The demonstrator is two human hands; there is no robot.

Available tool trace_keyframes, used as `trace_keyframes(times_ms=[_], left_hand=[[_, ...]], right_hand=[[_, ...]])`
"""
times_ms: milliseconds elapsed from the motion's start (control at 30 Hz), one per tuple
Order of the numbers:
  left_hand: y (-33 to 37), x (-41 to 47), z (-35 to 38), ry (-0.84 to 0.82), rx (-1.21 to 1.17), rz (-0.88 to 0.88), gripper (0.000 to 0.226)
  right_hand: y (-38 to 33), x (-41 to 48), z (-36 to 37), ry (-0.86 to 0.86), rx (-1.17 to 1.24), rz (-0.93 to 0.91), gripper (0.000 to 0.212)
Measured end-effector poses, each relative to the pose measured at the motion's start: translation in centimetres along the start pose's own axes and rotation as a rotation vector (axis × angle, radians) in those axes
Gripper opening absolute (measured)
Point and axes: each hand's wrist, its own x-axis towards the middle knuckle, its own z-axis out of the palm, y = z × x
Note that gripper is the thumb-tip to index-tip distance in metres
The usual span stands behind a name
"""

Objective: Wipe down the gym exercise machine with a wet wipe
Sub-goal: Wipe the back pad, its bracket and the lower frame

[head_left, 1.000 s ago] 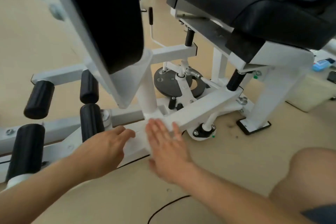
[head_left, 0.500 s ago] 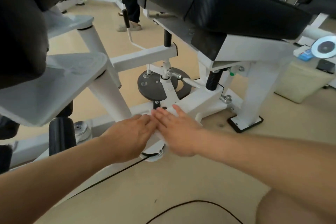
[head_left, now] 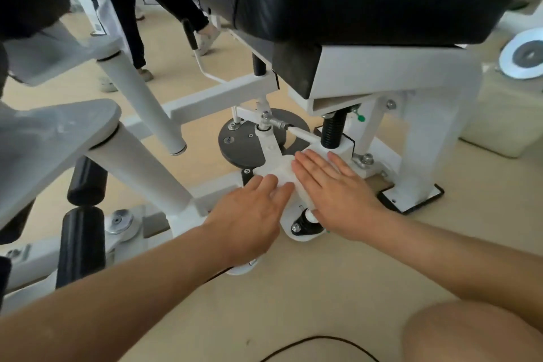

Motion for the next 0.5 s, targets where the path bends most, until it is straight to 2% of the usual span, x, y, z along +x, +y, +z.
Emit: trace_keyframes(times_ms=[233, 400, 500], left_hand=[[2.0, 4.6, 0.5, 0.134, -0.067, -0.056, 0.055], [3.5, 6.6, 1.3, 0.2, -0.127, -0.124, 0.064], [4.0, 7.3, 1.5, 0.211, -0.122, -0.145, 0.064]], right_hand=[[0.7, -1.6, 3.4, 0.336, 0.104, 0.242, 0.06], [0.3, -2.4, 5.7, 0.413, 0.221, 0.388, 0.049], [0.3, -2.5, 6.8, 0.389, 0.309, 0.525, 0.06]])
